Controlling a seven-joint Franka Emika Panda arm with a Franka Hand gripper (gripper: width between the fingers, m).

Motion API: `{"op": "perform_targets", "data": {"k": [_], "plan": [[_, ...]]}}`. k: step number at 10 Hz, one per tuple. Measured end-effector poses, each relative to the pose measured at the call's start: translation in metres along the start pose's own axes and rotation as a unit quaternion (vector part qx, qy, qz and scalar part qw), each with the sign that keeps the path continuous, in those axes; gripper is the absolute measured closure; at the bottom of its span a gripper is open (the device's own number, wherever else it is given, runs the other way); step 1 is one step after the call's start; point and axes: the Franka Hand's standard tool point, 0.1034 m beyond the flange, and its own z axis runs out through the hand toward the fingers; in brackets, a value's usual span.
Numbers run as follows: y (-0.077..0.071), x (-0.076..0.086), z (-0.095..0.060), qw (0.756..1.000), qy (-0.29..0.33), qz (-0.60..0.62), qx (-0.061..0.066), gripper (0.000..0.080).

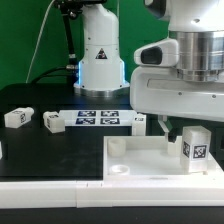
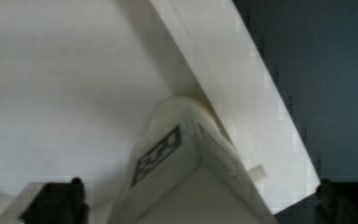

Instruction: Assemble one leg

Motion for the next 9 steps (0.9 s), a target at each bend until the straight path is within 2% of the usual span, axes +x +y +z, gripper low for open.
{"op": "perform_targets", "data": {"k": [2,5,6,7,8,9], "plan": [[0.0004,0.0002,0.0000,0.995,0.002,-0.097,-0.004,0.0151],[0.0035,0.0023,-0.0001,0.968,0.003,-0.250,-0.010,0.0151],[0.0038,0.0026,-0.0001,0.960,0.003,-0.279,-0.011,0.0276],[0.0044,0.0029,-0.0002,0.951,0.003,-0.308,-0.012,0.0276],[0.0044,0.0029,-0.0002,0.953,0.003,-0.304,-0.012,0.0414],[0.0044,0.0030,-0.0002,0.953,0.003,-0.304,-0.012,0.0509]]}}
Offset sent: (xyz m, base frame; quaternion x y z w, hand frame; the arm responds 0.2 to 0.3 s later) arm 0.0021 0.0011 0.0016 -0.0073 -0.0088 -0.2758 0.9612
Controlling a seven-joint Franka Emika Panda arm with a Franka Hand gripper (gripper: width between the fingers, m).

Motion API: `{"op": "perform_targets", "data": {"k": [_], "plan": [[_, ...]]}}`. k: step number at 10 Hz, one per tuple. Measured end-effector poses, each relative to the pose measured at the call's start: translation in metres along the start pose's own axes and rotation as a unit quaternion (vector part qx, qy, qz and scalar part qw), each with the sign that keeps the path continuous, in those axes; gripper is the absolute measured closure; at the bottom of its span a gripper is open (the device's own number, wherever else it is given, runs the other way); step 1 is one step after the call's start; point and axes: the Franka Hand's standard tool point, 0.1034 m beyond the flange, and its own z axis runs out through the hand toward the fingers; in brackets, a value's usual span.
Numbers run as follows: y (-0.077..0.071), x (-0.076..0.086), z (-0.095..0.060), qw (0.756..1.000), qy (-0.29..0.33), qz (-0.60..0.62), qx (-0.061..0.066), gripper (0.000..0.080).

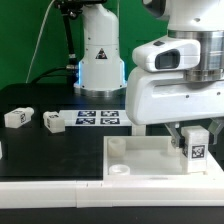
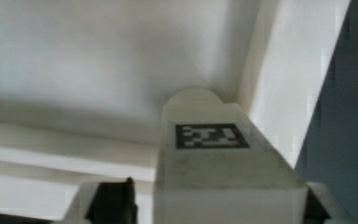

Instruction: Assemble one leg

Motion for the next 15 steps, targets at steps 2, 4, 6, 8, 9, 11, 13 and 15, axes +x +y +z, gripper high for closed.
{"op": "perform_targets", "data": {"k": [2,4,6,8,9,11,13,15], "plan": [[0.0001,0.0000,0.0000,1.000,0.000,0.018,0.000,0.0508],[-0.0007,-0.0001,0.0001,0.998,0.000,0.062,0.002,0.0508],[-0.0012,-0.0004,0.0004,0.987,-0.001,0.160,0.002,0.0508],[-0.0012,-0.0010,0.0009,0.961,-0.001,0.275,0.002,0.0508],[-0.0014,-0.0011,0.0011,0.937,-0.002,0.350,0.003,0.0508],[-0.0008,-0.0012,0.0015,0.889,-0.003,0.457,0.007,0.0508],[-0.0002,-0.0014,0.0025,0.843,-0.005,0.537,0.009,0.0508],[0.0005,-0.0013,0.0028,0.793,-0.008,0.609,0.014,0.0508]]}}
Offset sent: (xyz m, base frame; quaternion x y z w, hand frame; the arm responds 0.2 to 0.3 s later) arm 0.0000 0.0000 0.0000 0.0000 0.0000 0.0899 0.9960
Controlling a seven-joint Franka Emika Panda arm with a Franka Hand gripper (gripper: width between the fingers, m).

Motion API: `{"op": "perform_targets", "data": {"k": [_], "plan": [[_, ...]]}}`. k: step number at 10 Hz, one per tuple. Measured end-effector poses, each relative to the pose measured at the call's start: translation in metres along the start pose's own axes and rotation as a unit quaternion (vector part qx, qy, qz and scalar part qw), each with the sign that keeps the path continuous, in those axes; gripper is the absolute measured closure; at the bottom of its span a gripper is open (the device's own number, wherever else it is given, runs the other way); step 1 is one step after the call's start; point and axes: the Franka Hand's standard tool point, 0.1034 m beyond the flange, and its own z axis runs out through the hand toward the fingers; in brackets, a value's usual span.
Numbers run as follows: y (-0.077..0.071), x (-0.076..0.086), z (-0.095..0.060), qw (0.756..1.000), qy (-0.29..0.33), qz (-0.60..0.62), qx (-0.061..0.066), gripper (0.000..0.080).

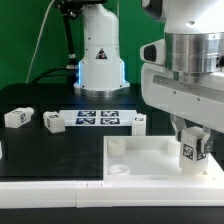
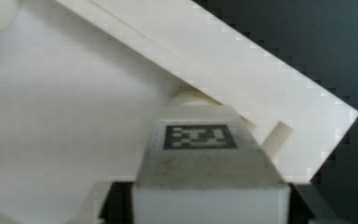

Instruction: Assemble one leg

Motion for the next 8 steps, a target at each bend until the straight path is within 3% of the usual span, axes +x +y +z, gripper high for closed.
{"op": "perform_targets", "data": {"k": [3,6,8], "plan": [[-0.0007,-0.0016,-0.0002,0.989,-0.007,0.149,0.002,0.0508],[-0.0009,-0.0023,-0.0001,0.987,-0.009,0.163,0.002,0.0507],[-0.0011,-0.0028,-0.0001,0.989,-0.009,0.145,0.002,0.0195]]}}
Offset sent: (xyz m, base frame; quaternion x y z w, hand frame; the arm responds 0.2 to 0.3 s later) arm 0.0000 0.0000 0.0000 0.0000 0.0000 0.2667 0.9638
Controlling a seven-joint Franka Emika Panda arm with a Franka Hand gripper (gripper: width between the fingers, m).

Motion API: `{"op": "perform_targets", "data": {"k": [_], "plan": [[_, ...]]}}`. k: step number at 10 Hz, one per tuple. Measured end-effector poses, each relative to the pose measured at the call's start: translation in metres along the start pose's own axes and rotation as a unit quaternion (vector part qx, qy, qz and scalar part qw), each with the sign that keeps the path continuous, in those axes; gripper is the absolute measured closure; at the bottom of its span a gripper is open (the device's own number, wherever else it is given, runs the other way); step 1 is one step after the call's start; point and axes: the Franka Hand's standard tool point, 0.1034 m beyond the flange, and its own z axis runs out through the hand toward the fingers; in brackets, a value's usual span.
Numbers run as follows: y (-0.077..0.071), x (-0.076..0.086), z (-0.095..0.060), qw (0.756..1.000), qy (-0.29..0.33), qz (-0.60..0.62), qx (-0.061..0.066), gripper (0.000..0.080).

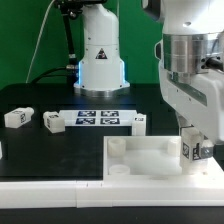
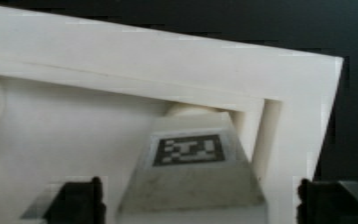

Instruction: Assemble one leg

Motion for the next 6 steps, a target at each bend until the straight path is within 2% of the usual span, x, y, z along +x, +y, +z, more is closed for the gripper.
{"op": "perform_targets", "data": {"k": [1,3,6], "plan": [[0.0001,-0.0004,0.0000,0.999,0.000,-0.052,0.000,0.0164],[0.0002,-0.0025,0.0002,0.988,0.000,-0.155,0.000,0.0152],[0.0003,-0.0032,0.0003,0.956,0.000,-0.294,-0.001,0.0150]]}}
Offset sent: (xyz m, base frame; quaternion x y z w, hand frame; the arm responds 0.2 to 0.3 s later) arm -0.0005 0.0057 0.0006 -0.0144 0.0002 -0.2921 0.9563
